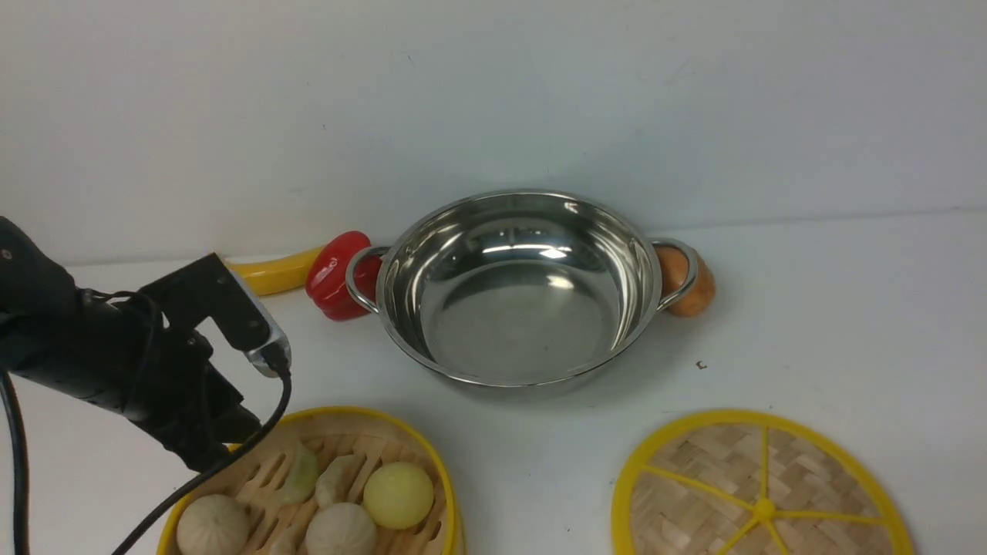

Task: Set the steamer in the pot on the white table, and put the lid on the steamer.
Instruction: 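Grasp the rim of the steamer basket holding the buns with the left gripper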

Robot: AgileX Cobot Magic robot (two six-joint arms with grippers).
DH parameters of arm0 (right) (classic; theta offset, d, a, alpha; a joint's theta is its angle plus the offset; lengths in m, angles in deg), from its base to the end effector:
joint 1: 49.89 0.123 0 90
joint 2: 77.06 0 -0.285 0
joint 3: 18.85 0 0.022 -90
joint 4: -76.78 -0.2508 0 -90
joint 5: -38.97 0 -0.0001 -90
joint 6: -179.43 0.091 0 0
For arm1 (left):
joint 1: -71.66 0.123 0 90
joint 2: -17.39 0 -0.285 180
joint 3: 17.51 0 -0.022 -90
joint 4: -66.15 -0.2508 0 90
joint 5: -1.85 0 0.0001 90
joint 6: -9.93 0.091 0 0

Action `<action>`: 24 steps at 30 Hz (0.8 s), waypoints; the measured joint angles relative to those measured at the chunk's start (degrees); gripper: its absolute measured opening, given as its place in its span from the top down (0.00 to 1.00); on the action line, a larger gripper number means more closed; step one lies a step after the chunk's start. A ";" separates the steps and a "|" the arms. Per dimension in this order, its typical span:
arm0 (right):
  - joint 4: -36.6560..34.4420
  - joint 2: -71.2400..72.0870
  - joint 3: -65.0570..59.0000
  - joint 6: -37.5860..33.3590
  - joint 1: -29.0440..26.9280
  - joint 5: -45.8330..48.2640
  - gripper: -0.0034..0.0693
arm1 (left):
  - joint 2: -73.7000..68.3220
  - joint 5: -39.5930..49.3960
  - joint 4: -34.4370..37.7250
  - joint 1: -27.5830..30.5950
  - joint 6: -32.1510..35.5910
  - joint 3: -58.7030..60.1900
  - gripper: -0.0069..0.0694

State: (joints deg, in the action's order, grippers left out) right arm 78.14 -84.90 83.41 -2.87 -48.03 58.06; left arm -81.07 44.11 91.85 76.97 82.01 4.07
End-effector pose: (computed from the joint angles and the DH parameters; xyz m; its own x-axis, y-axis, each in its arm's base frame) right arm 0.0540 0.0010 0.1800 -0.2510 -0.0707 -0.9654 -0.0407 0.9972 -0.0625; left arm 0.3018 0.0014 0.2169 -0.5565 0.7102 -0.4312 0.7474 0.6546 0.1135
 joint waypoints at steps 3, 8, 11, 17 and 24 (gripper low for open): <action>0.00 0.00 0.00 0.00 0.00 0.00 0.61 | -0.06 -0.06 -1.22 0.00 0.48 0.00 0.59; 0.00 0.00 0.00 0.00 0.00 0.00 0.61 | -0.01 -0.04 2.28 -0.20 -6.99 0.00 0.59; 0.00 0.00 0.00 0.00 0.00 0.00 0.61 | 0.80 1.42 4.29 -1.30 -13.75 0.00 0.59; 0.00 0.00 0.00 0.00 0.00 0.00 0.61 | 5.52 9.64 4.14 -6.58 -25.32 -1.40 0.59; 0.00 0.00 0.00 0.00 0.00 0.00 0.61 | 8.10 24.13 3.25 -15.28 -34.07 -3.43 0.59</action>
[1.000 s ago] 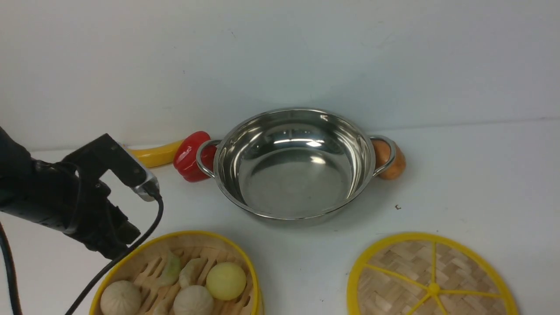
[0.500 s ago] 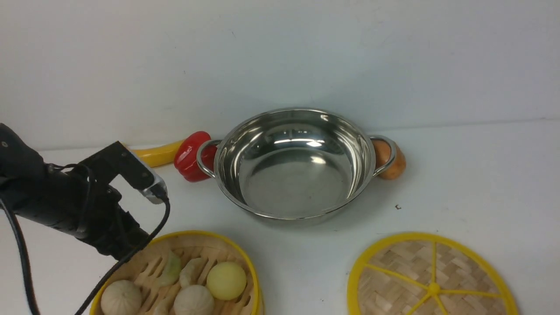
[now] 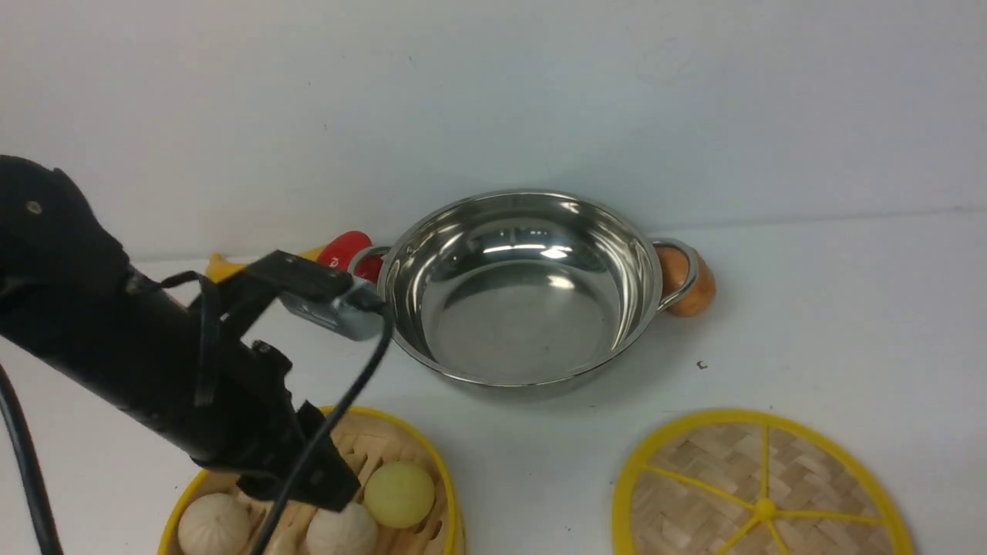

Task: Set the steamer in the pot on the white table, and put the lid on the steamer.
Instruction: 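Grasp the rim of the steamer basket holding the buns with the left gripper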

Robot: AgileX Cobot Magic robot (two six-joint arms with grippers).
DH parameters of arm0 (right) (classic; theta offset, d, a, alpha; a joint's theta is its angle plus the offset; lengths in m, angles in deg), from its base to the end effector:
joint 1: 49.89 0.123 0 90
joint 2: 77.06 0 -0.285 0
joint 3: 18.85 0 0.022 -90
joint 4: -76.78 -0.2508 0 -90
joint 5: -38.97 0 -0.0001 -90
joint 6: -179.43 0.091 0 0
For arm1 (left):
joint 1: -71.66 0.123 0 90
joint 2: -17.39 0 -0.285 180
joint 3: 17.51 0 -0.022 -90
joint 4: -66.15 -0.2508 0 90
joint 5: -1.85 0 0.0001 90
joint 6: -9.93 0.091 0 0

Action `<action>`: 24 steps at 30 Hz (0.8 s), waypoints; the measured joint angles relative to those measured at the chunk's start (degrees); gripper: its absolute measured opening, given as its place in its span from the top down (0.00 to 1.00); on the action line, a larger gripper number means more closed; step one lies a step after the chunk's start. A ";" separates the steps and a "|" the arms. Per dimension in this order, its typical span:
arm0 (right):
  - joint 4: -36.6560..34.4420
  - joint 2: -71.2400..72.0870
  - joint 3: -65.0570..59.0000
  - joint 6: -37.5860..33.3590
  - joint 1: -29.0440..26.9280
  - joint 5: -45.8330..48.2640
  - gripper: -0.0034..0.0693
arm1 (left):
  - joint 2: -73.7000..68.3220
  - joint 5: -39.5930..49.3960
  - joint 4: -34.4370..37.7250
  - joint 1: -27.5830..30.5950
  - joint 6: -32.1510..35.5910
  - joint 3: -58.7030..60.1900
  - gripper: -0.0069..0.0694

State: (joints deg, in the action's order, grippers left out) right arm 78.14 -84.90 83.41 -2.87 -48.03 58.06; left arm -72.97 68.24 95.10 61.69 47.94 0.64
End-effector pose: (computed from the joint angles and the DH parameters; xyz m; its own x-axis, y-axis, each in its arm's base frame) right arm 0.0540 0.0010 0.1800 -0.2510 -0.0707 -0.9654 -0.0407 0.9972 -0.0625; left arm 0.2470 -0.0844 0.2685 -0.7870 0.5304 -0.3153 0.6152 0.7131 -0.3361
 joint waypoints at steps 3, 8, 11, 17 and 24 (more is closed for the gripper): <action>0.00 0.00 0.00 0.00 0.00 0.00 0.61 | -0.05 1.70 -3.63 -5.59 -2.43 0.00 0.59; 0.00 0.00 0.00 0.00 0.00 0.00 0.61 | -0.23 -1.39 -15.13 -16.14 -12.96 0.00 0.59; 0.00 0.00 0.00 0.00 0.00 0.00 0.61 | -0.52 -4.87 -17.22 -20.16 -18.34 0.00 0.59; 0.00 0.00 0.00 0.00 0.00 0.00 0.61 | -4.07 -6.81 -14.68 -26.22 -22.60 0.00 0.57; 0.00 0.00 0.00 0.00 0.00 0.00 0.61 | -8.87 -9.45 -14.61 -27.00 -28.21 0.00 0.45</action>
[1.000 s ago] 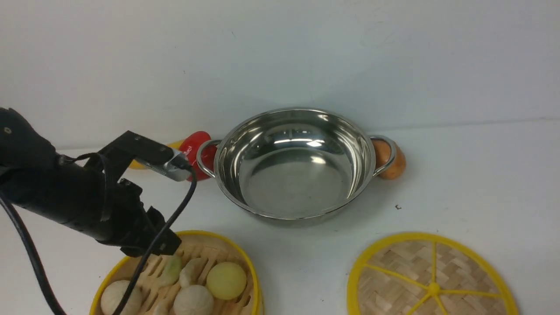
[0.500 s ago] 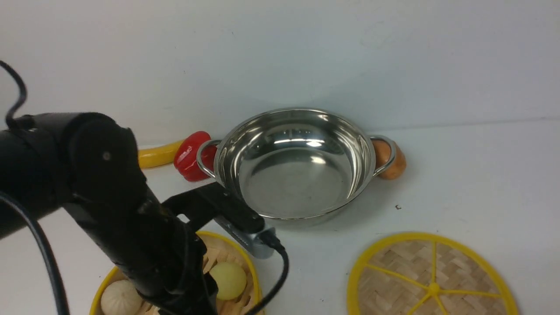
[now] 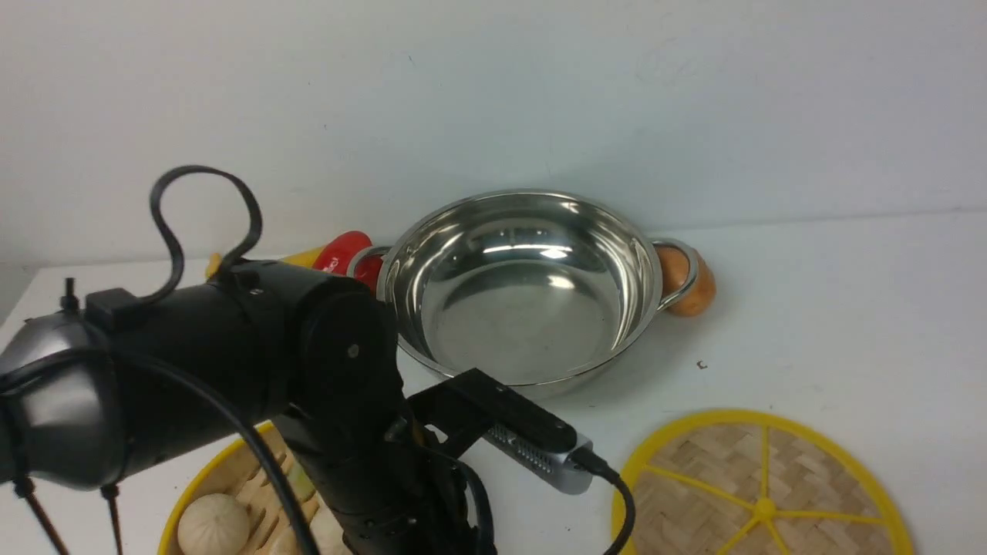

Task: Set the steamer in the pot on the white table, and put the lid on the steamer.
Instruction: 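Grasp the rim of the steamer basket holding the buns with the left gripper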

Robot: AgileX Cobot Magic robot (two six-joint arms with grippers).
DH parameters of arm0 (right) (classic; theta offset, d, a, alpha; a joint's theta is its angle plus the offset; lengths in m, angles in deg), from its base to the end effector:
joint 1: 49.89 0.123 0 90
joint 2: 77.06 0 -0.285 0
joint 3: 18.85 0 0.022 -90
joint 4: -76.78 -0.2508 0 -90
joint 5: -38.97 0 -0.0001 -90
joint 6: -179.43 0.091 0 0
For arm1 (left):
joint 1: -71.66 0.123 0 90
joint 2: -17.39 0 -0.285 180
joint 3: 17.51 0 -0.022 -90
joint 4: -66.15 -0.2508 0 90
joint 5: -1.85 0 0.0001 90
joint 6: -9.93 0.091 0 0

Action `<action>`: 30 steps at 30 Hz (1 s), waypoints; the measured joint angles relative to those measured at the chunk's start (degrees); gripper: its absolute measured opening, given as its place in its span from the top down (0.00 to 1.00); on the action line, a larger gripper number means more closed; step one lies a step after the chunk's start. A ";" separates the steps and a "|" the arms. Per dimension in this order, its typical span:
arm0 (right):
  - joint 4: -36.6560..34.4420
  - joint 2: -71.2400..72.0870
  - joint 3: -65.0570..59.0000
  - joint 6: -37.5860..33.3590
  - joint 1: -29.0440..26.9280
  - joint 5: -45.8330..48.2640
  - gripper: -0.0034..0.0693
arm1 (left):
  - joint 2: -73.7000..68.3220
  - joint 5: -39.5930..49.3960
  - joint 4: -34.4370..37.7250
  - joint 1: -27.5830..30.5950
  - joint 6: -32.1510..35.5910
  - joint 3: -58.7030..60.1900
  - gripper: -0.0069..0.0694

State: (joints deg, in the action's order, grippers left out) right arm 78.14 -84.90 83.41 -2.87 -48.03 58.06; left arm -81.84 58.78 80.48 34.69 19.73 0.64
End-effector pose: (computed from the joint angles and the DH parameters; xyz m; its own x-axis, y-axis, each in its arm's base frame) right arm 0.0540 0.0010 0.1800 -0.2510 -0.0707 -0.9654 -0.0407 0.9972 -0.0625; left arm 0.2192 -0.1886 0.2201 -0.7736 0.6222 -0.1203 0.6327 0.7476 -0.2023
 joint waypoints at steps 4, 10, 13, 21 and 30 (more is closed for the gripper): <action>0.00 0.00 0.00 0.00 0.00 0.00 0.61 | -1.98 -0.34 -1.87 0.00 -4.30 0.00 0.45; 0.00 0.00 0.00 0.00 0.00 0.00 0.61 | -4.95 -3.08 -2.65 0.00 -6.51 0.00 0.45; 0.00 0.00 0.00 0.00 0.00 0.00 0.61 | -5.95 -3.54 -3.13 0.00 -7.23 0.00 0.45; 0.00 0.00 0.00 0.00 0.00 0.00 0.61 | -8.36 -6.57 -4.51 0.00 -8.23 0.00 0.45; 0.00 0.00 0.00 0.00 0.00 0.00 0.61 | -8.42 -7.67 -5.42 0.00 -8.67 0.00 0.45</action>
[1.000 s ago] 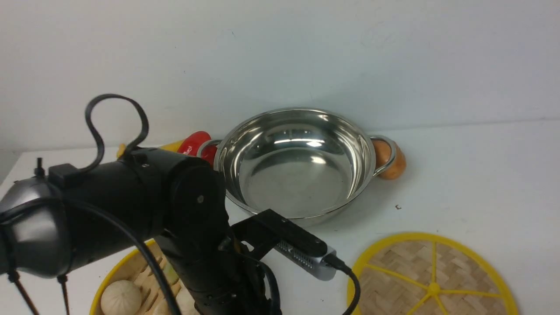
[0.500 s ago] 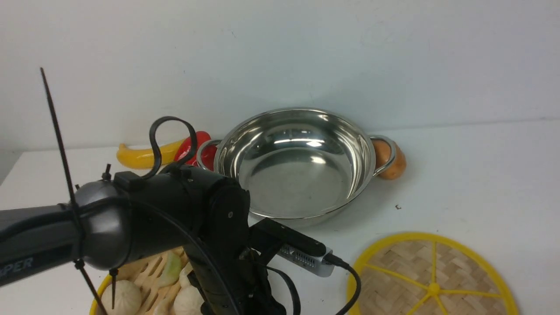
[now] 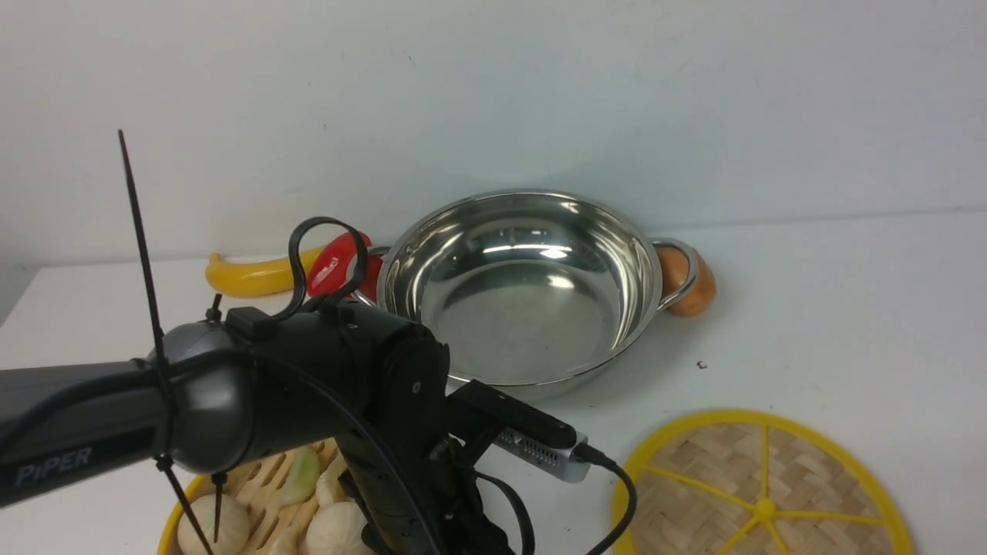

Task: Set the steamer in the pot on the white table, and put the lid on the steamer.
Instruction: 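Grasp the rim of the steamer basket holding the buns with the left gripper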

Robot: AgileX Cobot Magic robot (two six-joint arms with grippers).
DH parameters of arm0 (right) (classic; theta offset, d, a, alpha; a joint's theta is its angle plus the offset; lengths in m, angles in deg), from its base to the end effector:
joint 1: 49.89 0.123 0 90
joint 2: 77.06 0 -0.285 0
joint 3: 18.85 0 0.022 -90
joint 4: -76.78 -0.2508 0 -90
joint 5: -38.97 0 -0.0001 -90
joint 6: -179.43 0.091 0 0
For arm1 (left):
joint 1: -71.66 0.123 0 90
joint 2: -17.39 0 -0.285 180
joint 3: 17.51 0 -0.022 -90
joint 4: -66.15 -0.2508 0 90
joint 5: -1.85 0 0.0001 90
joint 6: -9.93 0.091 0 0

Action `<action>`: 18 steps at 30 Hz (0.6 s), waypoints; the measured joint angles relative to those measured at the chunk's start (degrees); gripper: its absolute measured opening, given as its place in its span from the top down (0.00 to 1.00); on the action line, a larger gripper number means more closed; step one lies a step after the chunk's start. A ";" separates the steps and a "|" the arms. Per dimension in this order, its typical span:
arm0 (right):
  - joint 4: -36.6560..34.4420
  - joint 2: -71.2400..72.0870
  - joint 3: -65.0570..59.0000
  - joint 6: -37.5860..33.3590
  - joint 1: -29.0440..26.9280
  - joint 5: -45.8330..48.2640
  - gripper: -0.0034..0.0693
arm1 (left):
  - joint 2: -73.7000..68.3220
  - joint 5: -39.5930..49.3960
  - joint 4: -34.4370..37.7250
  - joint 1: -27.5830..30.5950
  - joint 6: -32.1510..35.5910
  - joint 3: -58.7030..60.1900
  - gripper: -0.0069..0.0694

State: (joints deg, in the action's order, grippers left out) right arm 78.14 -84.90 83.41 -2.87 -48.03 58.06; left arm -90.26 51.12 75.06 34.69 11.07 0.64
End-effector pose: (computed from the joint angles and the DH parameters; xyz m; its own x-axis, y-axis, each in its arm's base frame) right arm 0.0540 0.0010 0.1800 -0.2510 -0.0707 -0.9654 -0.0407 0.9972 -0.0625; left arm 0.2420 -0.1955 0.1757 -0.8425 0.5323 -0.0820 0.5386 0.8334 -0.1240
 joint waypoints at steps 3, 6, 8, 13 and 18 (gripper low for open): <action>0.00 0.00 0.00 0.00 0.00 0.00 0.61 | -0.37 0.00 -0.05 0.00 -0.50 0.00 0.45; 0.00 0.00 0.00 0.00 0.00 0.00 0.61 | -1.57 0.00 -0.05 0.00 -0.79 0.00 0.45; 0.00 0.00 0.00 0.00 0.00 0.00 0.61 | -2.78 0.00 -0.05 0.00 -1.13 0.00 0.45; 0.00 0.00 0.00 0.00 0.00 0.00 0.61 | -3.30 0.11 -0.16 0.00 -1.85 -0.17 0.45; 0.00 0.00 0.00 0.00 0.00 0.00 0.61 | -3.37 0.41 -0.22 0.00 -1.89 -0.28 0.49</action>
State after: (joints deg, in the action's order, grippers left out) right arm 78.14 -84.90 83.41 -2.87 -48.03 58.06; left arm -93.63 51.53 74.85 34.69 9.17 0.35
